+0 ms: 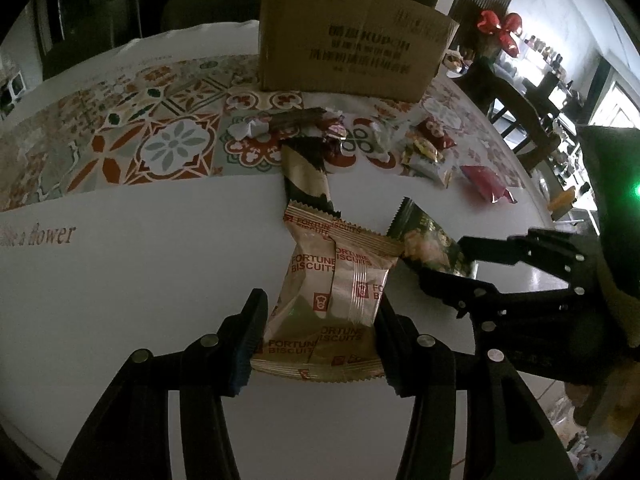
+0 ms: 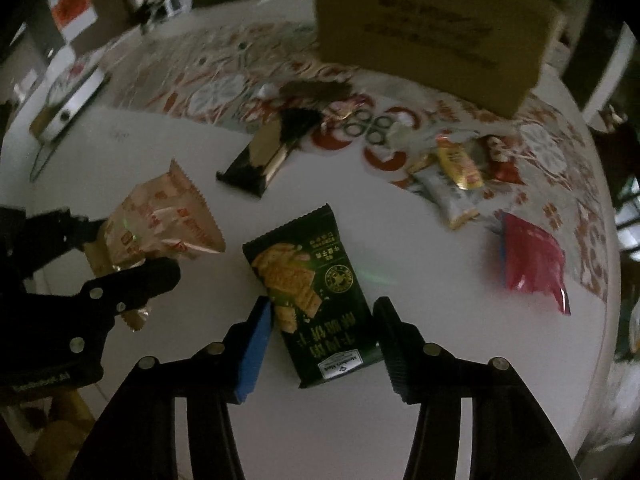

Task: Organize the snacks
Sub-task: 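Lift both held packs and carry them toward the cardboard box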

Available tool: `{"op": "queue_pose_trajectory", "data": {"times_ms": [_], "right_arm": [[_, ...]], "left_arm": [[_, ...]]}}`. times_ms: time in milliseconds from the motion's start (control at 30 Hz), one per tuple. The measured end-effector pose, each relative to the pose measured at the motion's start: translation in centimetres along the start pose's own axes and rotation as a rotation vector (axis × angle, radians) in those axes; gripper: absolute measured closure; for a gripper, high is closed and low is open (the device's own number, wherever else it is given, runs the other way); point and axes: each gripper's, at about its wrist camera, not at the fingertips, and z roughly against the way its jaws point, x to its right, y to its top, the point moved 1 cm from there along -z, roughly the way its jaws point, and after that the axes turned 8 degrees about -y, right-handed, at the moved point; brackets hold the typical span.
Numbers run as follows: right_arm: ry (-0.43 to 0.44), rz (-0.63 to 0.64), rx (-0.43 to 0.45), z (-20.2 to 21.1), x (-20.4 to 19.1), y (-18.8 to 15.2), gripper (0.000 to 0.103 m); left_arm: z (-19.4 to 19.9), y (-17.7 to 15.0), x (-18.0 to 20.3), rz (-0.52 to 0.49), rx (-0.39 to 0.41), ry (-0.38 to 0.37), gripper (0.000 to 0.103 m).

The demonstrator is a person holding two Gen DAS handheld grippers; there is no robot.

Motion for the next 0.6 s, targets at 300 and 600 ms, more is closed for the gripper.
{"op": "queue_pose_trajectory", "data": {"times_ms": [300, 600], "right_arm": [[-0.028, -0.143, 0.111, 1.3, 0.6, -0.5, 0.051], [-0.062, -0.245, 0.233, 4.2, 2.1, 0.4, 0.051]], "left_arm": [[1.3, 1.2, 0.6, -0.024, 0.063, 0.019, 0.052], [3.4, 3.9, 1.6, -0.058, 0.154, 0.014, 0.052]]}}
